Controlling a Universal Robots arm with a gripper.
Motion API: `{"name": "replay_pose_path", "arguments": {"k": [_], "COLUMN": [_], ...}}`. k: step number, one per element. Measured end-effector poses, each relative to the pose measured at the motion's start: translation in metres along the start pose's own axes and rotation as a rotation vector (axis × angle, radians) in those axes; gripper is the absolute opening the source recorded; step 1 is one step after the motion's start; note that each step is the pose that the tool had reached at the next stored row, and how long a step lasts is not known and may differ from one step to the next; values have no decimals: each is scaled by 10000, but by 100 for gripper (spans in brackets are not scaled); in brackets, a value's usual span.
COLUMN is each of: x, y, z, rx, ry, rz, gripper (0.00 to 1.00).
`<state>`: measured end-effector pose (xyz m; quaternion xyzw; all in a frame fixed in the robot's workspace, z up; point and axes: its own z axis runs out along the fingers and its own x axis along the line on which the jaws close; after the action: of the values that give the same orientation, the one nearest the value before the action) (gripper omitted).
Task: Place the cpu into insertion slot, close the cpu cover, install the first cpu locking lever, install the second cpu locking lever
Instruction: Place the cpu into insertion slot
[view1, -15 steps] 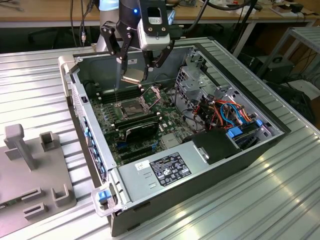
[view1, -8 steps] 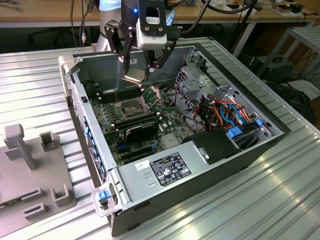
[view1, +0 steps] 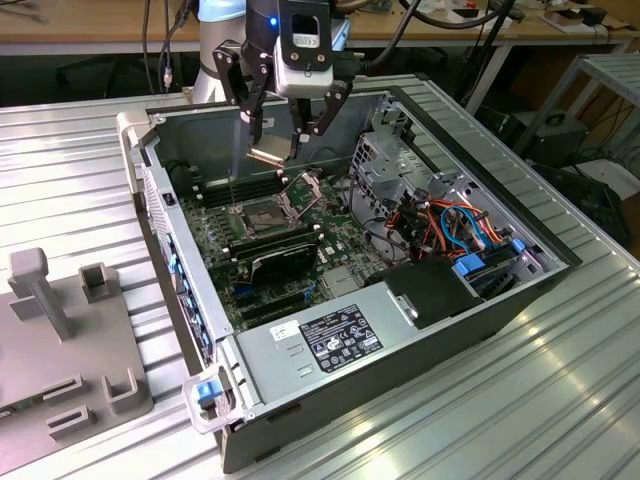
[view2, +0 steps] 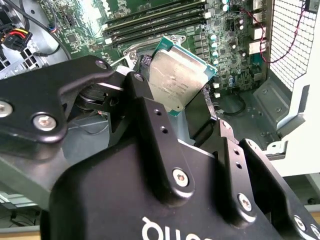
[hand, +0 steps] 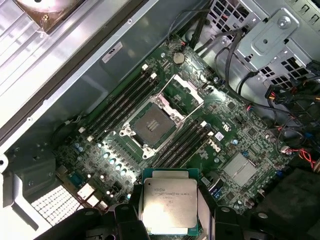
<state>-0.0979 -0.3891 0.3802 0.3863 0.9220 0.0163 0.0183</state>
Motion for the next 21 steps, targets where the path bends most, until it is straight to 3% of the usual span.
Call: {"name": "replay_pose_path", "arguments": {"k": [21], "x": [1], "y": [0], "z": [6], "rx": [6], "ry": [-11], "rz": [239], "gripper": [53]}}
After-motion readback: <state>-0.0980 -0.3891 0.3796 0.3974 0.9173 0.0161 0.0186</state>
